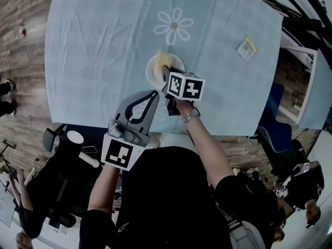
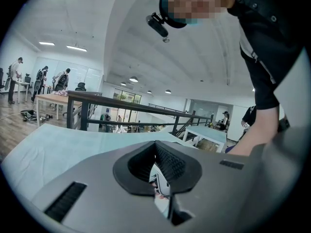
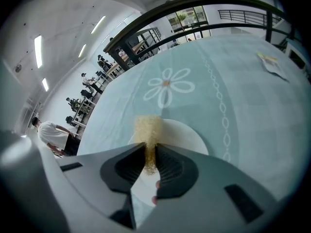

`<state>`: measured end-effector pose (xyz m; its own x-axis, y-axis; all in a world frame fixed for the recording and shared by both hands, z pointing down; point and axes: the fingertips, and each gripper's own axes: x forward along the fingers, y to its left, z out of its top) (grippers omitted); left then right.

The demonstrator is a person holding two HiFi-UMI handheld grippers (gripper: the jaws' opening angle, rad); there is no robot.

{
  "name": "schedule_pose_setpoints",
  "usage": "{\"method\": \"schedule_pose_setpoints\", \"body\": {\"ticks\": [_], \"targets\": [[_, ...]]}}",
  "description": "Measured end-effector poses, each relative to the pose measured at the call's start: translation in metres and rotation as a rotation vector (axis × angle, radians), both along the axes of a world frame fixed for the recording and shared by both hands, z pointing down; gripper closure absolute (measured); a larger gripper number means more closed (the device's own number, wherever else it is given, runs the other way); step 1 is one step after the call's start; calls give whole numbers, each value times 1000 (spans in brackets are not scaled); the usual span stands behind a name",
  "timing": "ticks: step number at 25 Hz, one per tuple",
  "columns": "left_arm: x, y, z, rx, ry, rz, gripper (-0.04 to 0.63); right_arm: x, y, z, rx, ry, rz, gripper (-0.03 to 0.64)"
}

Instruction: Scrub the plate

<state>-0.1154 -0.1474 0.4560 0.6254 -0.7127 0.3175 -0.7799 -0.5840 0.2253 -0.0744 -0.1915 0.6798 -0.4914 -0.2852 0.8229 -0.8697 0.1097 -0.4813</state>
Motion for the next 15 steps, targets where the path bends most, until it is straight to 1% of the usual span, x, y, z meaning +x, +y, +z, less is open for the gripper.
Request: {"method": "schedule_pose_setpoints", "body": {"ticks": [5, 9, 15], "targets": [[4, -3, -1, -4, 29, -11, 583, 15, -2, 2, -3, 25, 9, 555], [10, -2, -1, 11, 26, 3, 583, 31, -2, 4, -2, 53, 28, 557], [11, 6, -2, 14, 11, 25, 583, 53, 1, -3, 1, 93, 61, 555]]}}
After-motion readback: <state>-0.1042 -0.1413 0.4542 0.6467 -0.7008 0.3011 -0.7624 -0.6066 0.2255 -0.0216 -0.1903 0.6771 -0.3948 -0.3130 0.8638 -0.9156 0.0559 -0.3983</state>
